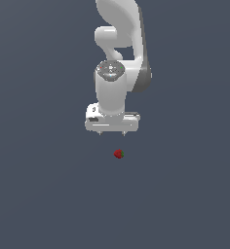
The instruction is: Pick up the object and move it to a goal position.
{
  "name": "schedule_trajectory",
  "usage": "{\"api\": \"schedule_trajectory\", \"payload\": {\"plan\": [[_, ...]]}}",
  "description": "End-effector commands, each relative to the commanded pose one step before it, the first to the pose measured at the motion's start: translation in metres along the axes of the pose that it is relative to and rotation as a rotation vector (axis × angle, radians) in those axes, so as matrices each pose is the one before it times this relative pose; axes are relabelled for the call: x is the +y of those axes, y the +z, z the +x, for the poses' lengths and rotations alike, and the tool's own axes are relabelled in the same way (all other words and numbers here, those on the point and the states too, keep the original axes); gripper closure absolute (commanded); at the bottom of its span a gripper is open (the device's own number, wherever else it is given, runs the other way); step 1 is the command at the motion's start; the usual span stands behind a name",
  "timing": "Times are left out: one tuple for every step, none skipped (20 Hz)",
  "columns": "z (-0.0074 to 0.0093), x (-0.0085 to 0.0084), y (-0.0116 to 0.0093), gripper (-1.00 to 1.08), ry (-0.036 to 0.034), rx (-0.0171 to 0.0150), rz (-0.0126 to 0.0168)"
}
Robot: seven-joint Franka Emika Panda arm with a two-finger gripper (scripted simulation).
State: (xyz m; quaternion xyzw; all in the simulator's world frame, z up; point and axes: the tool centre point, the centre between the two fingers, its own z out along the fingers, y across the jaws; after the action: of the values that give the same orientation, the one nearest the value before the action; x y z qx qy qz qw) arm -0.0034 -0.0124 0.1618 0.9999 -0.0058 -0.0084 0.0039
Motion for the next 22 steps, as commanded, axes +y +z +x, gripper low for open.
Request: {"api": "schedule_trajectory", "payload": {"plan": [[0.0, 0.00001, 0.0, -0.92, 0.0, 0.0, 0.0], [0.00001, 0.00027, -0.00006, -0.92, -0.00059, -0.00011, -0.00034], [0.00005, 0.00046, -0.00012, -0.92, -0.0022, -0.00045, -0.00128], [0.00007, 0.001, -0.00024, -0.92, -0.00331, -0.00071, -0.00196], [0.00009, 0.00132, -0.00034, -0.92, -0.00473, -0.00107, -0.0029], [0.00008, 0.00186, -0.00051, -0.92, -0.00587, -0.00144, -0.00381], [0.00005, 0.00194, -0.00058, -0.92, -0.00553, -0.00153, -0.00396], [0.0, 0.00172, -0.00057, -0.92, -0.00405, -0.00134, -0.00337], [-0.00005, 0.00146, -0.00055, -0.92, -0.0026, -0.00114, -0.00277], [-0.00008, 0.00119, -0.00052, -0.92, -0.00116, -0.0009, -0.00212], [-0.0001, 0.00084, -0.00045, -0.92, 0.00022, -0.00068, -0.00153], [-0.00011, 0.00048, -0.00035, -0.92, 0.00154, -0.00032, -0.00062], [-0.00004, -0.00008, -0.00007, -0.92, 0.00116, 0.00008, 0.00026], [0.00007, -0.00012, 0.00028, -0.92, 0.0, 0.0, 0.0], [0.00009, -0.00046, 0.00021, -0.92, -0.00234, 0.0004, 0.00076], [0.00017, -0.0003, 0.00042, -0.92, -0.00351, 0.00017, 0.00016], [0.00023, -0.00029, 0.00054, -0.92, -0.00503, 0.00013, -0.00001], [0.00029, -0.00029, 0.00067, -0.92, -0.00655, 0.00011, -0.00015], [0.00035, -0.00033, 0.00081, -0.92, -0.00814, 0.0001, -0.00025], [0.00042, -0.00035, 0.00095, -0.92, -0.00966, 0.00011, -0.00033], [0.00049, -0.00042, 0.00111, -0.92, -0.01119, 0.00013, -0.00035], [0.00056, -0.00051, 0.00128, -0.92, -0.01269, 0.00018, -0.00031]]}}
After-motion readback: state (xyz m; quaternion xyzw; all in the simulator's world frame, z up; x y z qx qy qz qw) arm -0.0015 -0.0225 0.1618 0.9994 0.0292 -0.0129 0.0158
